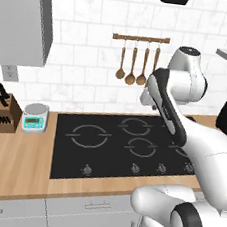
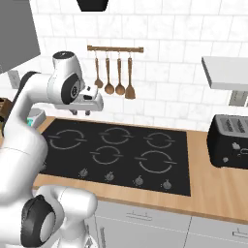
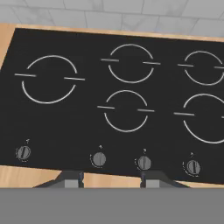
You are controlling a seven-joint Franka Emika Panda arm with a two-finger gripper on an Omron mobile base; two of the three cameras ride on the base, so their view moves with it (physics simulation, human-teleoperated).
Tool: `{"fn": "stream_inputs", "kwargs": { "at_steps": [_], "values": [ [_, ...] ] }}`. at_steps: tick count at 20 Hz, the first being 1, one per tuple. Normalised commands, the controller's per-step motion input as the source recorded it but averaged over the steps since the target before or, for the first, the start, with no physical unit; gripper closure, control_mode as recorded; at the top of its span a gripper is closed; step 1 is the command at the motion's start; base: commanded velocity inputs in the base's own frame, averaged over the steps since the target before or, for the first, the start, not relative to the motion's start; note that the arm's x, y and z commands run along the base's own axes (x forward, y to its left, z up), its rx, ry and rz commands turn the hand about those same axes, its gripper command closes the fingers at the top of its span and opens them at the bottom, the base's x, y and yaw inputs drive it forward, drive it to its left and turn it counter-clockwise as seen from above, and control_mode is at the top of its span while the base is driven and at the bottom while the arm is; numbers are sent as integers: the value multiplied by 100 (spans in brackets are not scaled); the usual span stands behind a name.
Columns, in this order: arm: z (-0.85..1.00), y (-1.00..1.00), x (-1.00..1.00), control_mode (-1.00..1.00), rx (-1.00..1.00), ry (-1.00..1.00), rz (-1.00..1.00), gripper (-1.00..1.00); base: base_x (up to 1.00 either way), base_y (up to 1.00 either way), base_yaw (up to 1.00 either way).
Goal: Navigate to the stand mixer.
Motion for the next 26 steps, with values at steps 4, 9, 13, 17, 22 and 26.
{"fn": "stream_inputs", "kwargs": {
  "at_steps": [4, 9, 13, 17, 22, 26],
  "values": [
    [0, -1, -35, -100, 0, -4, 0, -100, 0, 0, 0],
    [-1, -16, -99, -100, 0, -1, -3, -100, 0, 0, 0],
    [-7, -9, -89, -100, 0, 0, 0, -100, 0, 0, 0],
    [-18, -2, -54, 100, -1, 0, 0, -100, -11, 0, 2],
    [0, 0, 0, 100, 0, 0, 0, -100, -52, 17, 23],
    [0, 0, 0, 100, 0, 0, 0, -100, -65, 26, 53]
  ]
}}
